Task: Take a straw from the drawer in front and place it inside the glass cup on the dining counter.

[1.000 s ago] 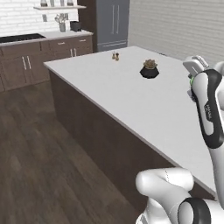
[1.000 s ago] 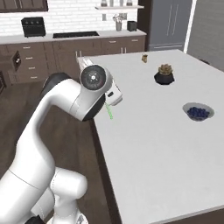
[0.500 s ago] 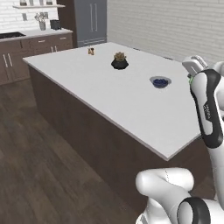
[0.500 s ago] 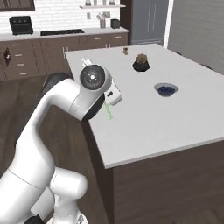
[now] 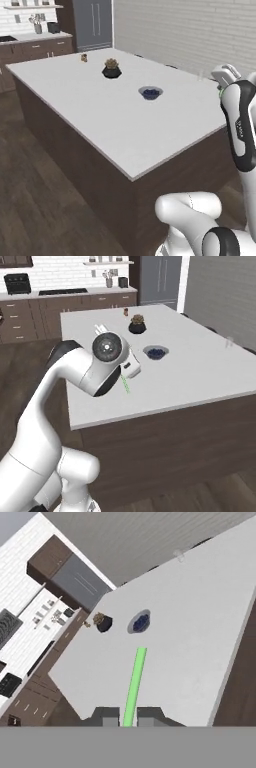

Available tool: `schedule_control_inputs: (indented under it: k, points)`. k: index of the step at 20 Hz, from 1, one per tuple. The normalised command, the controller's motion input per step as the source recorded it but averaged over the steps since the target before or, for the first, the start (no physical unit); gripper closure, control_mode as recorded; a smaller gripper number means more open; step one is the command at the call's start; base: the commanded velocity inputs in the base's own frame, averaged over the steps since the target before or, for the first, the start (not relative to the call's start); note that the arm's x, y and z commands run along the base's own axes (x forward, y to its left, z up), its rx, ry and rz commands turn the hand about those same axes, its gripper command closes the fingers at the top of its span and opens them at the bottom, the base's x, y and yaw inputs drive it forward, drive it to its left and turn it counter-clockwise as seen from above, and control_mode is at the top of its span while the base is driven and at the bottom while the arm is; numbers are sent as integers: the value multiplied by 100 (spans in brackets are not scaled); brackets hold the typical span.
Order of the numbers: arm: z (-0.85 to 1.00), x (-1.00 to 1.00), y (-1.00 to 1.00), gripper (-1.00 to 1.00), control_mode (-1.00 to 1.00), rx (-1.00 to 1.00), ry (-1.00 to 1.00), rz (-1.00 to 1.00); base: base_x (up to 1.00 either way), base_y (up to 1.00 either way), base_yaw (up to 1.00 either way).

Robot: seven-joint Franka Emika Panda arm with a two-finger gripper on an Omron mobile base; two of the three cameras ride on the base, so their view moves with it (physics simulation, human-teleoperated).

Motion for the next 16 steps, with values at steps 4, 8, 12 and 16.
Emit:
schedule_control_inputs:
  k: [4, 8, 12, 16]
  points:
    - [0, 0, 0, 100, 100, 0, 0, 0, 17, -100, 31]
    - [0, 0, 0, 100, 100, 0, 0, 0, 21, -100, 33]
    - [0, 0, 0, 100, 100, 0, 0, 0, 18, -100, 31]
    - [0, 0, 0, 100, 100, 0, 0, 0, 5, -100, 25]
